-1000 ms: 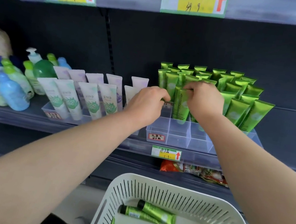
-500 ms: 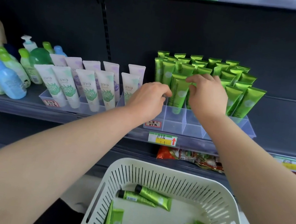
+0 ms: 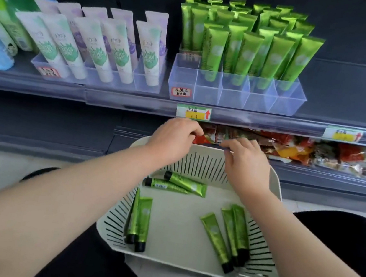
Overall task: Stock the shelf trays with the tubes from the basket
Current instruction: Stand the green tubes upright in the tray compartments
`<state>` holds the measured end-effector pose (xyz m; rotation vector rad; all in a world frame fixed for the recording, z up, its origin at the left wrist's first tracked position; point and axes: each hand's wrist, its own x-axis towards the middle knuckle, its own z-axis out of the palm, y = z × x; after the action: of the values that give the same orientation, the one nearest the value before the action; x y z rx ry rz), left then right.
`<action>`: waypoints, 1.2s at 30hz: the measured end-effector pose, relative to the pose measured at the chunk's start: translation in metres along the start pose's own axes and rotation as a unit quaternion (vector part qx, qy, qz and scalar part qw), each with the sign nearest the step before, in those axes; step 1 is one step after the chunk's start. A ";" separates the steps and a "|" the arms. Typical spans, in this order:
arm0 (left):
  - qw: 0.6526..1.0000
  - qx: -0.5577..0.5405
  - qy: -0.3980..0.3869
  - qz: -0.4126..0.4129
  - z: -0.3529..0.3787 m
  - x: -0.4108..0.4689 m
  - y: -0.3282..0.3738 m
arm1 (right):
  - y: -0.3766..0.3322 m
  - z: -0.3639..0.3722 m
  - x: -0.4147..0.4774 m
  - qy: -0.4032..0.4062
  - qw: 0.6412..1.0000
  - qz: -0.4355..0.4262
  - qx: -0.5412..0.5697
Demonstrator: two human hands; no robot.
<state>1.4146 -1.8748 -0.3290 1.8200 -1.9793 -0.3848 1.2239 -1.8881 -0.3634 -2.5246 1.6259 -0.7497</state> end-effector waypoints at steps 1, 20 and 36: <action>1.000 0.002 -0.014 -0.011 0.011 -0.007 -0.004 | 0.004 0.009 -0.011 -0.029 1.000 0.009 -0.005; 0.968 0.056 -0.181 -0.166 0.123 -0.100 -0.086 | 0.032 0.126 -0.107 -0.498 0.862 0.088 -0.039; 0.907 0.168 -0.292 -0.254 0.132 -0.104 -0.083 | 0.010 0.114 -0.085 -0.443 0.891 0.095 0.026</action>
<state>1.4286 -1.7903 -0.4963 2.7038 -1.9835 -0.8799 1.2347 -1.8432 -0.4982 -2.0812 1.4058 0.3554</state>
